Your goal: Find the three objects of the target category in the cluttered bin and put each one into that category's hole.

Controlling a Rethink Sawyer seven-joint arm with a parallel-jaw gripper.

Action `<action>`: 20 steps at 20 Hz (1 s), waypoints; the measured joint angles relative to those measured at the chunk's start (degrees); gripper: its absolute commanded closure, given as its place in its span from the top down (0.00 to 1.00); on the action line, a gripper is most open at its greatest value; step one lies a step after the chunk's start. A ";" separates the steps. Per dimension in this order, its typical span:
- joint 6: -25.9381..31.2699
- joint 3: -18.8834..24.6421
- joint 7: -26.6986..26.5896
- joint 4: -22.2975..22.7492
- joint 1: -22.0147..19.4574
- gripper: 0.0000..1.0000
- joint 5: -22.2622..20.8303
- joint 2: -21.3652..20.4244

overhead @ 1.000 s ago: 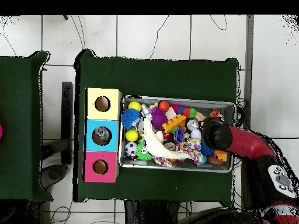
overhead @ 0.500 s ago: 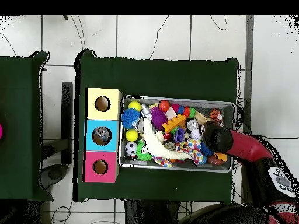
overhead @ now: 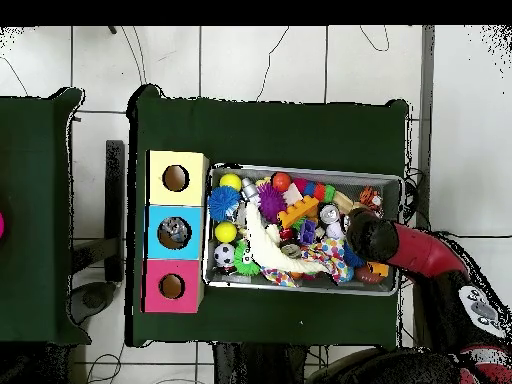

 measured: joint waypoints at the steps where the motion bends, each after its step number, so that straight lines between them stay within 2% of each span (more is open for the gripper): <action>1: 0.00 0.00 0.00 0.00 0.00 1.00 0.02 0.02; 16: 0.00 -0.01 0.00 0.00 0.05 1.00 0.29 0.19; 20: 0.00 -0.84 0.00 -0.01 1.30 1.00 0.65 0.22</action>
